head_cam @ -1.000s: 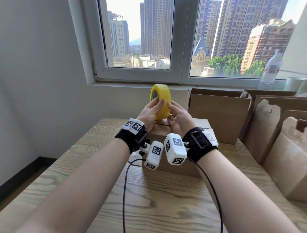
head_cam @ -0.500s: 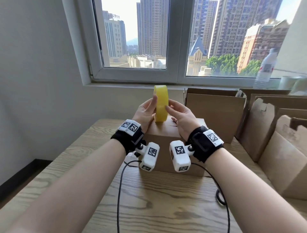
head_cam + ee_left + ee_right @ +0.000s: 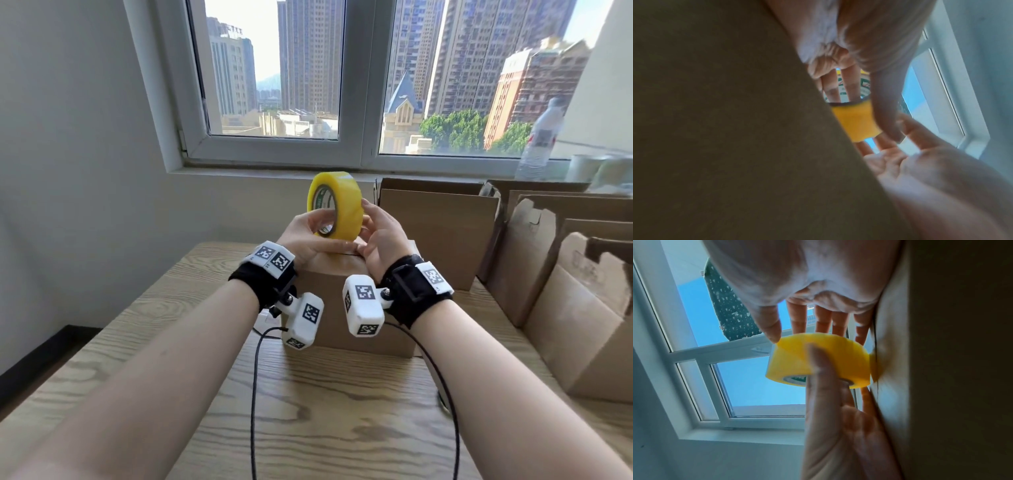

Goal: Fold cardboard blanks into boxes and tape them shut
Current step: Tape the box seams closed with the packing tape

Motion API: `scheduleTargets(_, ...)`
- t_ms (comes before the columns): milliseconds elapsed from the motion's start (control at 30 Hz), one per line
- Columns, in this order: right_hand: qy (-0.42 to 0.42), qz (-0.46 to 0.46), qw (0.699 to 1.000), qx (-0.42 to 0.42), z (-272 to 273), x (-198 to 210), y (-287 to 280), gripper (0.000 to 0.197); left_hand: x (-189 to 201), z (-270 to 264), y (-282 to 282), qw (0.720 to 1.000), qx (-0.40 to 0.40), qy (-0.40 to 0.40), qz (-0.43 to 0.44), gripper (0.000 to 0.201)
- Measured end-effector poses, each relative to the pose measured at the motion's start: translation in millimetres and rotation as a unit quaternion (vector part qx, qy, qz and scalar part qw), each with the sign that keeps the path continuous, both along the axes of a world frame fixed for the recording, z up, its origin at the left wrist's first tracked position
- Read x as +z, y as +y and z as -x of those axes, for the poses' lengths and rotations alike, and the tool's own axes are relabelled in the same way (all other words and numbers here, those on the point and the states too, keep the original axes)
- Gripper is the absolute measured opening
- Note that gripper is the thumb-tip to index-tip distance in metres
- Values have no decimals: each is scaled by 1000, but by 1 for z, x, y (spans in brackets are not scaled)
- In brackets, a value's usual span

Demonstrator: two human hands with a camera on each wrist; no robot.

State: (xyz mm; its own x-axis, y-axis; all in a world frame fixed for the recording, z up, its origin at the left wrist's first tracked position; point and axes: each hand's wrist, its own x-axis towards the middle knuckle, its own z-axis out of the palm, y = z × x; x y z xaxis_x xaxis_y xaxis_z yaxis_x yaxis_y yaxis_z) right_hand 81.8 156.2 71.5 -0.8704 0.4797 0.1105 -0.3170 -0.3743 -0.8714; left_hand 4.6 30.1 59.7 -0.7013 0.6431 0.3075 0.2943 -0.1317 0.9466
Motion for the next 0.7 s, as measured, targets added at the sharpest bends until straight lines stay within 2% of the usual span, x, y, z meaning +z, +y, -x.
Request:
scheduleTargets(67,6,5,1000,9,-2,1,1,13,-2,2,1,999,13,37,25,46)
scheduleTargets(167,30,-30,998,41,-4,-2,1,13,-2,3,0,999,18,-25,-41,42)
scheduleTargets(233,27,-48,997,51,-5,-4,3,27,1,1,-1,993,25,-71,-91,43)
scheduleTargets(333,31,-84,995,47,-5,-6,2,48,2,0,1,990,25,-84,-111,61)
scheduleTargets(433,44,-131,990,27,-8,-6,-1,43,0,3,3,992,16,-69,-106,73)
scheduleTargets(500,42,-143,989,24,-10,-6,-3,35,0,4,2,994,10,-62,-94,69)
scheduleTargets(600,37,-98,994,29,-7,-7,1,29,0,5,0,995,15,-51,-88,53)
scheduleTargets(700,41,62,997,23,-3,-5,9,20,-3,8,0,997,23,-19,-70,38)
